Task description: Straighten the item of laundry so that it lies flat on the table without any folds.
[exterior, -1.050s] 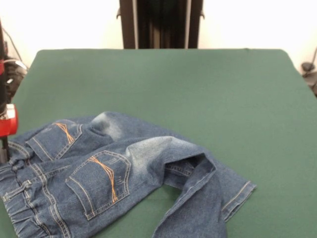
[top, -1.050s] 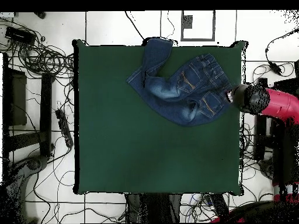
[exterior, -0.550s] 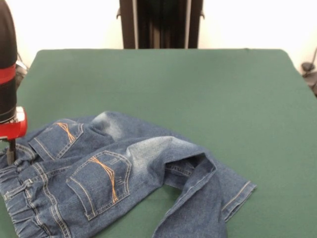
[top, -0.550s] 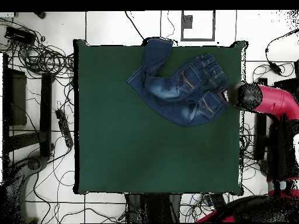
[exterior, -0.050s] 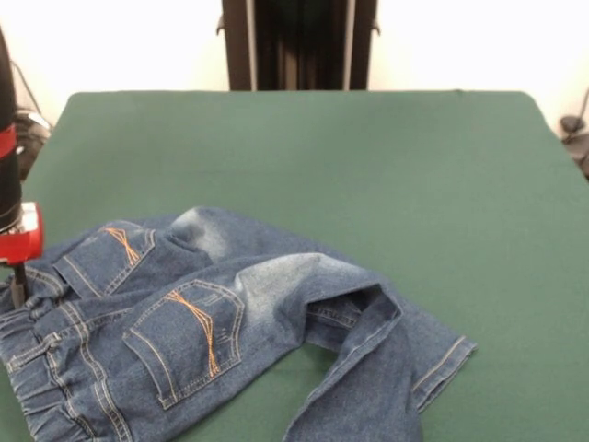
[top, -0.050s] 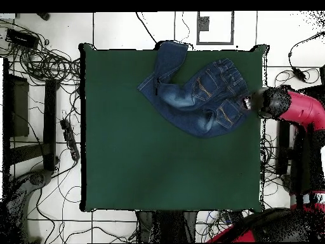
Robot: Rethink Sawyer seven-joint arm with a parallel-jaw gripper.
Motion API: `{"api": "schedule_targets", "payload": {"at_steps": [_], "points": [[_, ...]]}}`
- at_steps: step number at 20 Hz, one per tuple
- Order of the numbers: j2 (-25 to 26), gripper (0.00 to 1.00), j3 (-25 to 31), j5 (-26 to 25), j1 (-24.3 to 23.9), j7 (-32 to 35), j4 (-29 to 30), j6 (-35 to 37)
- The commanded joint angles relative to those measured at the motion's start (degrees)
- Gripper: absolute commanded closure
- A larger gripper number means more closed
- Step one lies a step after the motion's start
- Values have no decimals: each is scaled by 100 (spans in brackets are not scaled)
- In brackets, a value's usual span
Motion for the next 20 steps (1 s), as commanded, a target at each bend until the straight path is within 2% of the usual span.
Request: {"api": "schedule_targets", "payload": {"at_steps": [1, 4, 7, 10, 13, 16, 17, 20], "points": [[965, 0, 735, 713, 242, -1275, -718, 1792], [1284, 0, 862, 864, 318, -1675, -1280, 2387], [1542, 0, 1067, 928, 372, -2346, -1804, 3169], [1617, 0, 1099, 875, 439, -2521, -2046, 3501], [1692, 0, 992, 587, 616, -2634, -2444, 4056], [1727, 0, 909, 528, 686, -2612, -2580, 4181], [1736, 100, 878, 506, 709, -2617, -2619, 4216], [1764, 100, 831, 520, 745, -2652, -2685, 4248]]}}
